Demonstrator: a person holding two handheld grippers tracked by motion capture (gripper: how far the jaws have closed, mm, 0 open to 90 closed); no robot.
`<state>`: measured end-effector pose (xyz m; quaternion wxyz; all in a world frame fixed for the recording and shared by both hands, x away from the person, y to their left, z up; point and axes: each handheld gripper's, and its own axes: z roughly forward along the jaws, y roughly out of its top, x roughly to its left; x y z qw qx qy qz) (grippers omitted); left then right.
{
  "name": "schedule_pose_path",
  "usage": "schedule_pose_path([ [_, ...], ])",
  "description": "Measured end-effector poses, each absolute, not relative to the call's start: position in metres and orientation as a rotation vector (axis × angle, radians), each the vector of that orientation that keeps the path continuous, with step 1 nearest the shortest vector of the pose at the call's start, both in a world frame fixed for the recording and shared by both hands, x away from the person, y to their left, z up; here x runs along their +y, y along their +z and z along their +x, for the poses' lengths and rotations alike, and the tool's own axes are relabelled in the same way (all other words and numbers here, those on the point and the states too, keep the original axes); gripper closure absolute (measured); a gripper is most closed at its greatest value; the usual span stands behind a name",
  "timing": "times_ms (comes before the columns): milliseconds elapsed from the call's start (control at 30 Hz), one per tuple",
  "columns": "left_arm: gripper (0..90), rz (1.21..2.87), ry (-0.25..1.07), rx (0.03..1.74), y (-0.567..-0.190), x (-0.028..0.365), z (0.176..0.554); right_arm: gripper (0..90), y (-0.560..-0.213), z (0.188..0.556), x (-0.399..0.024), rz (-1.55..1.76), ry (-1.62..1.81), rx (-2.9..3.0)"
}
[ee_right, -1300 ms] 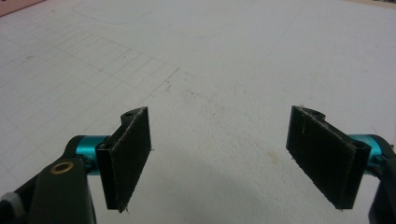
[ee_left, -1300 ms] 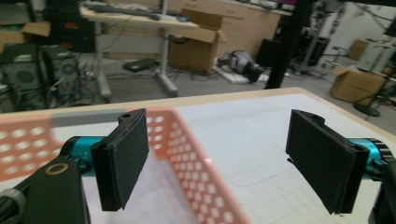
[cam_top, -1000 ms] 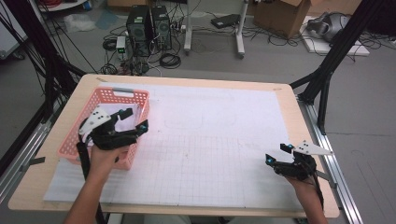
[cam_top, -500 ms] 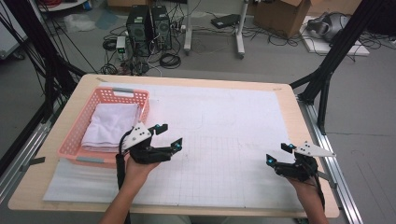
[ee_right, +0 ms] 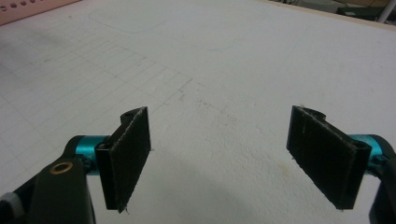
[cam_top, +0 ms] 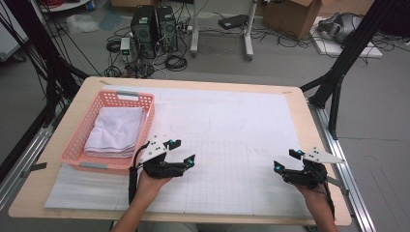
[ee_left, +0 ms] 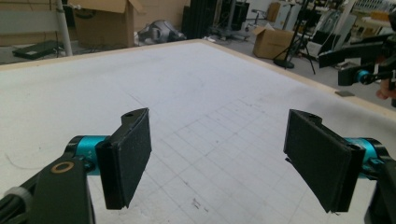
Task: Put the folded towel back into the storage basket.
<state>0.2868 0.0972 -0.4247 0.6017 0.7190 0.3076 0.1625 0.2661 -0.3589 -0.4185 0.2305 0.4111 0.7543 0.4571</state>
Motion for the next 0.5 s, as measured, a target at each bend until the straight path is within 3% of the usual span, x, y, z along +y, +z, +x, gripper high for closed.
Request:
schedule_pose_path([
  [500, 23.6, 1.665, 0.372, 0.735, -0.4276, 0.0993, 0.2887, 20.8, -0.4209, 0.2664, -0.3590, 1.150, 1.255, 2.082],
])
